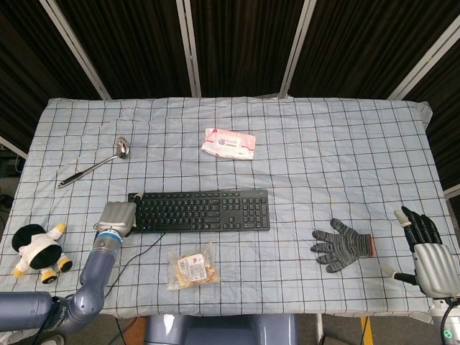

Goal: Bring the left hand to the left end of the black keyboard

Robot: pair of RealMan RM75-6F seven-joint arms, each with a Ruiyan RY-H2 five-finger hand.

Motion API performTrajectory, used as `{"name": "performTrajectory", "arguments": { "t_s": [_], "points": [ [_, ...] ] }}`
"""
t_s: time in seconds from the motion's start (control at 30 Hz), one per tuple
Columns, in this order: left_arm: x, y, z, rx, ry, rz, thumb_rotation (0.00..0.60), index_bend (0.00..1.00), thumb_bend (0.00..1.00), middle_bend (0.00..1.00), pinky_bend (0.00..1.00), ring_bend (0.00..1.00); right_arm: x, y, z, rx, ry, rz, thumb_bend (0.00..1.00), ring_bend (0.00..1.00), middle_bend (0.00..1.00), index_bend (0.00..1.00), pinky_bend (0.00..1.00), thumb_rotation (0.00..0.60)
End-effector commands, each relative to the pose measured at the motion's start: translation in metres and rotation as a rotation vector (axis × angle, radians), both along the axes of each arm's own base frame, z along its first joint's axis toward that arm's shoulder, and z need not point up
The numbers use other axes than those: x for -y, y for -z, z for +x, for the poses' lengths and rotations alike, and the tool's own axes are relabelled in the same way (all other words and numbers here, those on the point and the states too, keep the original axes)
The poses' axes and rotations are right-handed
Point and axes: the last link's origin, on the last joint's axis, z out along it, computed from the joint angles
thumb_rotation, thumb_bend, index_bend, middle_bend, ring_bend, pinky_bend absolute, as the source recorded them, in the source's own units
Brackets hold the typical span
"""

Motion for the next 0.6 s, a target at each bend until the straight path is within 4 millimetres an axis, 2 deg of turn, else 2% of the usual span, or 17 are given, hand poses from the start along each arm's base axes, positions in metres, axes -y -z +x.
{"name": "performTrajectory", "arguments": {
  "t_s": [0.03, 0.6],
  "points": [
    [-0.001, 0.004, 0.001, -0.002, 0.001, -0.007, 0.600, 0.00, 1.00, 0.89, 0.60, 0.79, 0.000, 0.000, 0.000, 0.001, 0.001, 0.000, 0.05, 0.00, 0.00, 0.00, 0.00, 0.600],
    [-0.006, 0.015, 0.004, -0.010, -0.011, -0.015, 0.600, 0.00, 1.00, 0.89, 0.60, 0.79, -0.001, -0.001, 0.000, 0.014, 0.003, -0.002, 0.05, 0.00, 0.00, 0.00, 0.00, 0.600]
  ]
}}
